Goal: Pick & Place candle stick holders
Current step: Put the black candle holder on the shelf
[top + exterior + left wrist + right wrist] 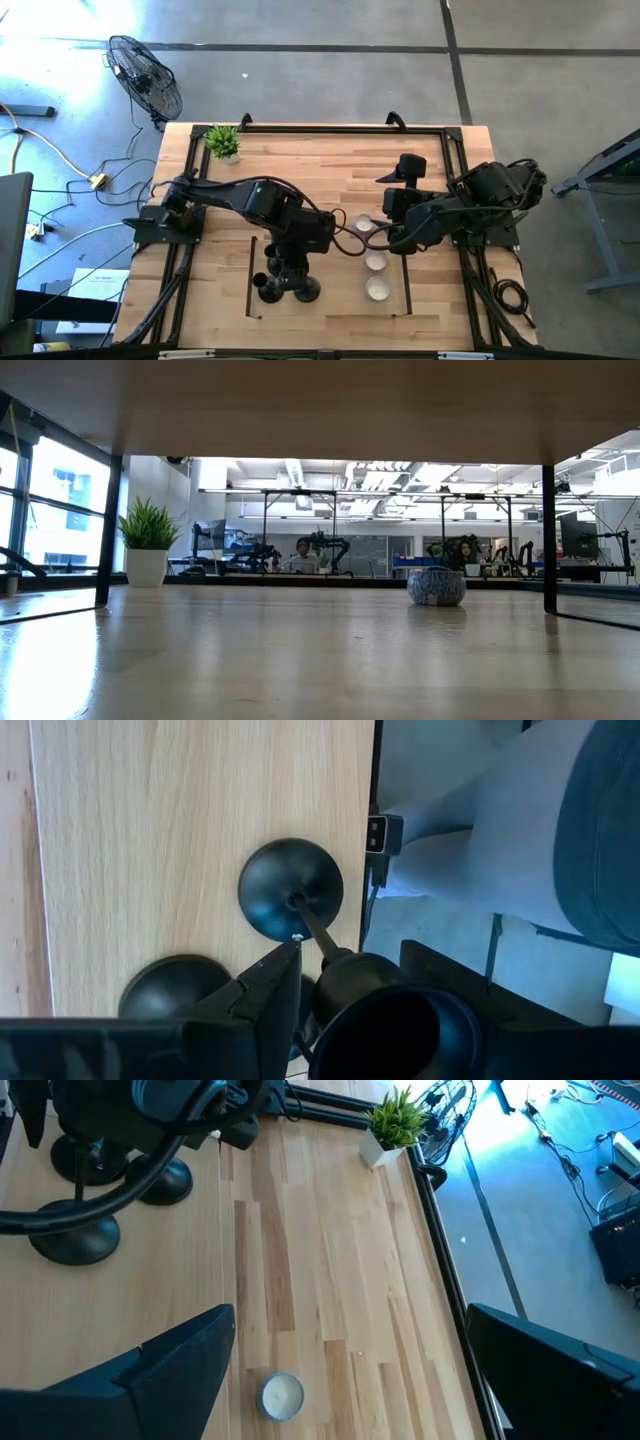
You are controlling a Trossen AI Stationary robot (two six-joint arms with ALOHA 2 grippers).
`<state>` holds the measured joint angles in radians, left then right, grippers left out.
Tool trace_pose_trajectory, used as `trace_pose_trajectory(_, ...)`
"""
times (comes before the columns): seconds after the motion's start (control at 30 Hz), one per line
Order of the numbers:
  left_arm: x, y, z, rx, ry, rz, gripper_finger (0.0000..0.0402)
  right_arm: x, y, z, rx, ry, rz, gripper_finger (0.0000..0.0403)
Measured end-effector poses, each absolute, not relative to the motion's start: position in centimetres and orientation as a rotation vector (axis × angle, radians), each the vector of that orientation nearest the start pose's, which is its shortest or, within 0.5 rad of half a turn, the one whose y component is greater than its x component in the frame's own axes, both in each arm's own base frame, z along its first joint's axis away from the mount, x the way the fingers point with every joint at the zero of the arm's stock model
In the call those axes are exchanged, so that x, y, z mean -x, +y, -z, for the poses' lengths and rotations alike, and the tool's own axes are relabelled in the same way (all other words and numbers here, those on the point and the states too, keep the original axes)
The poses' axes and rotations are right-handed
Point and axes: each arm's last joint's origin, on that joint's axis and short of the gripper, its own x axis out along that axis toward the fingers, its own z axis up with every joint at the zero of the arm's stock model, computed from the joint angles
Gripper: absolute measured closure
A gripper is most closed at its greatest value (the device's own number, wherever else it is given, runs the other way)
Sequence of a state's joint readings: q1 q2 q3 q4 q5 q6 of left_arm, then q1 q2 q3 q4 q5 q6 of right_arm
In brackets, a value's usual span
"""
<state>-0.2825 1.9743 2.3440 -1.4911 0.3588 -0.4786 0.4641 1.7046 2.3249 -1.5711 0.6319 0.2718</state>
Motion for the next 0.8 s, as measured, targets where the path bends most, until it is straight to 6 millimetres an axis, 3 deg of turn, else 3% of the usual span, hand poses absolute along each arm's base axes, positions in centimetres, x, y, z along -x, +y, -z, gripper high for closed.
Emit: trace_pose_trajectory(0.8,-35.34,-11.39,-40.64,0.493,1.264,0.297,0.0231,-25.14,10.68,-48.22,0.240,0.777,0.261,0.0013)
